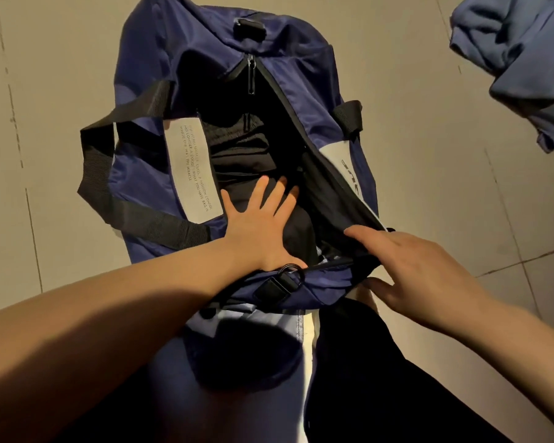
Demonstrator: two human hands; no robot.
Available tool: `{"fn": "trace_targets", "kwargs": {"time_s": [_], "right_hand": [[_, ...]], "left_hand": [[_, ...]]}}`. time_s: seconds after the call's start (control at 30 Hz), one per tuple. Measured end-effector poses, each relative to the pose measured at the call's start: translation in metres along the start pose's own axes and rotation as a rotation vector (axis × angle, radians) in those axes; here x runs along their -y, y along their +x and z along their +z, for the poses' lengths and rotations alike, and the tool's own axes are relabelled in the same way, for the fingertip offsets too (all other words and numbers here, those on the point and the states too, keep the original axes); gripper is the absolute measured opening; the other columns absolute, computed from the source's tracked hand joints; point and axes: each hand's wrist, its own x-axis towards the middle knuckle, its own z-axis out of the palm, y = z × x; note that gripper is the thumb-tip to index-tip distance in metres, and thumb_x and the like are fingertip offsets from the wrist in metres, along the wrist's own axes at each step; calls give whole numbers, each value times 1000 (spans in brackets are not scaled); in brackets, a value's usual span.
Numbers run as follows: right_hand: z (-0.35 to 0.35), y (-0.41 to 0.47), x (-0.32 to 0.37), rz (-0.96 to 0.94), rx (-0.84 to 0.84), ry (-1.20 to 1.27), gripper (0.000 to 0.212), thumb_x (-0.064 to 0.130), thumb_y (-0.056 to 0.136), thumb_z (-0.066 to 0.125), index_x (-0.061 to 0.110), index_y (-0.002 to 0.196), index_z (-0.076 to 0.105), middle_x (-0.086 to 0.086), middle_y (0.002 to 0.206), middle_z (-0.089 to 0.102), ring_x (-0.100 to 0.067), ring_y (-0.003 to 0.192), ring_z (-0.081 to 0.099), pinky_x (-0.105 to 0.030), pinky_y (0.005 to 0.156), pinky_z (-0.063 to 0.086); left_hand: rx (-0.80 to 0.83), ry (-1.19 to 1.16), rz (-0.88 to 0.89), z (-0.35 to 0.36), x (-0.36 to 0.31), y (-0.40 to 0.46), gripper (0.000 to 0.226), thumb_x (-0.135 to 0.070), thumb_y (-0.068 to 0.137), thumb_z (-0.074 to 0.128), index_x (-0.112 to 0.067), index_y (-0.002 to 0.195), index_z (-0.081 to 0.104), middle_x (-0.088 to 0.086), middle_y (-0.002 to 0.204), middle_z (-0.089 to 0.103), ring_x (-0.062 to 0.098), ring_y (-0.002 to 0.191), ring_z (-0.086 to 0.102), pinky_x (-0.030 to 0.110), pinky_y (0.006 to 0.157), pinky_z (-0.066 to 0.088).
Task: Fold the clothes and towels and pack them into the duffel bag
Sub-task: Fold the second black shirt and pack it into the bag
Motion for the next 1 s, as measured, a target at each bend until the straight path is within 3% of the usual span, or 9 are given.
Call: {"fn": "trace_targets", "kwargs": {"time_s": [0.17,0.3,0.43,0.57,0.67,0.73,0.87,0.93,1.0], "right_hand": [[-11,16,-11,71,-62,107,74,6,77,69,40,130,30,6,94,62,-15,70,53,-15,59,36],[-30,27,2,2,-104,234,72,5,77,67,41,129,32,13,88,59,-2,72,53,-16,58,40],[-35,50,25,-100,-52,364,71,6,80,64,46,128,31,16,89,54,-1,69,54,-16,63,41],[-1,86,54,-206,83,374,67,3,86,53,38,139,32,11,102,55,5,74,49,-14,65,40],[37,110,62,-186,189,230,68,-1,89,46,29,147,26,-6,134,50,-21,113,50,-33,87,44],[53,118,64,-196,172,113,71,-2,89,48,24,150,23,-10,135,45,-33,114,47,-44,88,44],[45,102,59,-257,-129,48,75,7,81,67,22,146,33,-11,144,35,-31,119,43,-44,91,49],[36,88,48,-116,-375,69,79,21,75,77,23,143,37,-11,145,36,-29,128,36,-47,98,42],[30,81,38,147,-346,271,89,33,74,78,34,147,27,-5,154,22,-26,139,25,-45,107,34]], "left_hand": [[136,14,-3,-11,-3,6,123,-73,72,61,-30,147,-27,-4,154,-36,25,140,-34,77,100,-5],[105,-188,120,-17,12,-5,98,-72,82,48,-35,152,-10,-9,158,-24,18,145,-25,71,107,-8],[-259,-406,247,-17,48,-33,65,-52,91,54,-27,148,36,2,162,-2,25,149,2,45,119,12],[-663,-153,71,-18,77,-66,52,-31,72,77,-18,120,64,17,148,37,37,133,34,54,96,34],[-658,-170,-136,-11,97,-80,62,-25,62,87,-20,120,64,16,147,34,40,128,33,56,88,34],[-613,-318,-148,-8,104,-79,67,-14,65,85,-17,127,60,16,147,35,42,124,40,53,86,43],[-593,-536,-118,-8,106,-78,76,1,77,71,-16,144,41,4,151,34,23,133,37,37,91,44],[-620,-593,-94,-12,113,-84,80,3,76,70,-17,146,38,3,150,35,17,134,33,25,95,35],[-628,-638,-66,-18,122,-91,81,0,75,70,-19,146,37,2,147,38,12,132,33,25,96,34]]}}
